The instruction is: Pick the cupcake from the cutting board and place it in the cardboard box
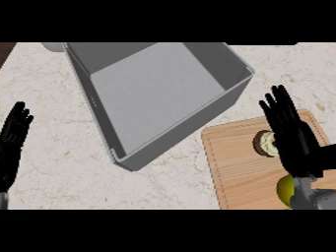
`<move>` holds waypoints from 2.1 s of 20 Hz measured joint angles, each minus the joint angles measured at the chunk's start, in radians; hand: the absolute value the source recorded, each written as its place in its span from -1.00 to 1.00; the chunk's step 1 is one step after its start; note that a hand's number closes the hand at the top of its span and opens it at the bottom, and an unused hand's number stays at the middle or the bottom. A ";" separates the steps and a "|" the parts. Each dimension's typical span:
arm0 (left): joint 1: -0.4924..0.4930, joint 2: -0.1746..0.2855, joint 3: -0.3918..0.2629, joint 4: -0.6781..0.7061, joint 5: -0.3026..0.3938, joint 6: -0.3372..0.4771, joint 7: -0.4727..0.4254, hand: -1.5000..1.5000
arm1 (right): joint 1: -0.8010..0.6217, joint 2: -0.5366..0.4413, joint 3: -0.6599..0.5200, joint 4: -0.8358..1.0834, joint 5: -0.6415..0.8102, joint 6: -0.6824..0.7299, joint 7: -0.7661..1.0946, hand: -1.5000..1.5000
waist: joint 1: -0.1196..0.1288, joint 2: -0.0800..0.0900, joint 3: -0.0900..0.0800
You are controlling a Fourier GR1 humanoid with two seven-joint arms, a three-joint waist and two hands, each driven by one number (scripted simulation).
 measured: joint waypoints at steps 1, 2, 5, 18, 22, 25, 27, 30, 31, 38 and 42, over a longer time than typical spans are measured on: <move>-0.010 0.005 0.005 0.015 -0.006 -0.001 0.008 0.00 | -0.009 -0.007 0.000 0.013 -0.007 0.033 -0.005 -1.00 | -0.002 -0.003 -0.001; -0.017 0.014 0.009 0.030 -0.018 0.002 0.013 0.00 | -0.016 -0.026 -0.004 0.023 -0.023 0.087 -0.012 -1.00 | -0.003 -0.005 -0.001; -0.030 0.054 0.012 0.050 -0.073 0.030 0.039 0.00 | -0.051 -0.106 -0.001 0.038 -0.079 0.290 -0.039 -1.00 | 0.002 -0.006 0.000; -0.081 0.092 -0.025 0.125 -0.183 0.066 0.119 0.00 | -0.130 -0.403 0.015 0.282 0.186 0.779 -0.637 -1.00 | 0.021 0.006 0.004; -0.094 0.086 -0.035 0.142 -0.200 0.069 0.126 0.00 | -0.193 -0.453 0.010 0.386 0.312 0.720 -0.764 -1.00 | 0.033 0.005 0.003; -0.109 0.080 -0.040 0.159 -0.209 0.070 0.122 0.00 | -0.233 -0.518 0.044 0.422 0.447 0.654 -0.833 -1.00 | 0.038 0.005 0.002; -0.117 0.078 -0.043 0.164 -0.212 0.067 0.125 0.00 | -0.265 -0.556 0.079 0.450 0.529 0.623 -0.871 -1.00 | 0.042 0.004 0.001; -0.142 0.081 -0.039 0.185 -0.214 0.058 0.133 0.00 | -0.321 -0.588 0.147 0.482 0.640 0.589 -0.905 -1.00 | 0.041 0.001 -0.001; -0.153 0.085 -0.033 0.189 -0.210 0.051 0.141 0.00 | -0.342 -0.593 0.171 0.498 0.675 0.579 -0.912 -1.00 | 0.042 0.001 -0.002; -0.157 0.070 -0.026 0.216 -0.230 0.058 0.136 0.00 | -0.463 -0.569 0.327 0.599 0.908 0.529 -0.933 -1.00 | 0.029 -0.007 -0.004; -0.146 0.070 -0.013 0.206 -0.233 0.047 0.142 0.00 | -0.520 -0.517 0.374 0.678 0.994 0.518 -0.939 -1.00 | 0.020 -0.011 -0.004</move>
